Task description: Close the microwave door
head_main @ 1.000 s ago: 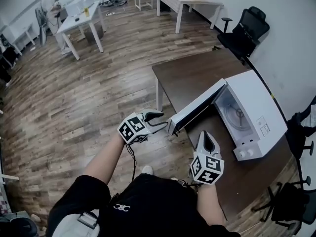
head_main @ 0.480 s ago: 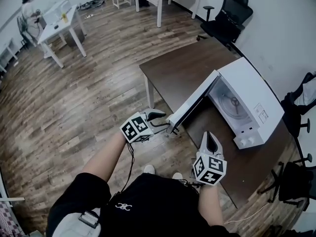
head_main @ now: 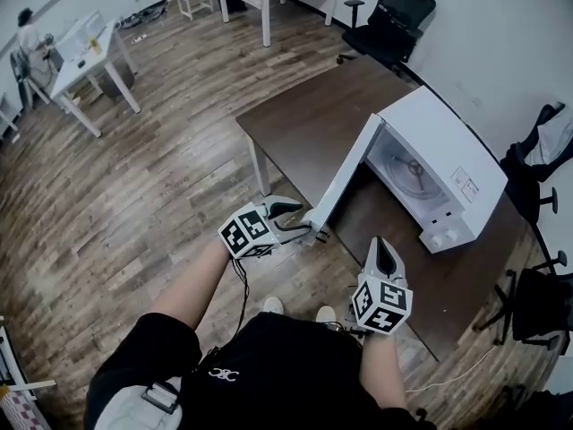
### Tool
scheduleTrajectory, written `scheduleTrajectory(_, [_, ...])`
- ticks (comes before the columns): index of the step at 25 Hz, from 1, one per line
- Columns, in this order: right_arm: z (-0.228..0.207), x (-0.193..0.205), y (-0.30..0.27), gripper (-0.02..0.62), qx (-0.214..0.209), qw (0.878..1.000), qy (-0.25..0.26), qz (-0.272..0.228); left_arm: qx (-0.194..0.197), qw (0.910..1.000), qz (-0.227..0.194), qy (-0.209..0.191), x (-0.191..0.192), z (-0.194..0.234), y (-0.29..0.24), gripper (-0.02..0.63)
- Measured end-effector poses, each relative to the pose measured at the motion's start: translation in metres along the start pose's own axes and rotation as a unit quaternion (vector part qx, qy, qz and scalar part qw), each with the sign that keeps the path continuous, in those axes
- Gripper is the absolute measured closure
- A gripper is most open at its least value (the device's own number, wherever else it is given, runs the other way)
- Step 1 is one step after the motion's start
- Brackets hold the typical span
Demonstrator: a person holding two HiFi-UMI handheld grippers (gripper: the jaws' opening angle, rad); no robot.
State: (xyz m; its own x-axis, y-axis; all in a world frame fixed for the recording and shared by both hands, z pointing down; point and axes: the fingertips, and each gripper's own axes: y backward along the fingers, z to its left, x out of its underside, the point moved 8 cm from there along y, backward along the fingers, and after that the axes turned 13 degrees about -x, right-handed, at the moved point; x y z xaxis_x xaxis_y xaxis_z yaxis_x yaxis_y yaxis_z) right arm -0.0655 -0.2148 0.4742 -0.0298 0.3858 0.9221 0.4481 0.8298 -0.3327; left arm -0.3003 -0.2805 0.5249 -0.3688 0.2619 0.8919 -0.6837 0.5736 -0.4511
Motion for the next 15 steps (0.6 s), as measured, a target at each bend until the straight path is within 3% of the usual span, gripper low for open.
scheduleTrajectory(15, [-0.045, 0.012, 0.057, 0.591, 0.076, 0.997, -0.027, -0.019, 0.090, 0.9940, 0.004, -0.061, -0.033, -0.067, -0.061, 0.382])
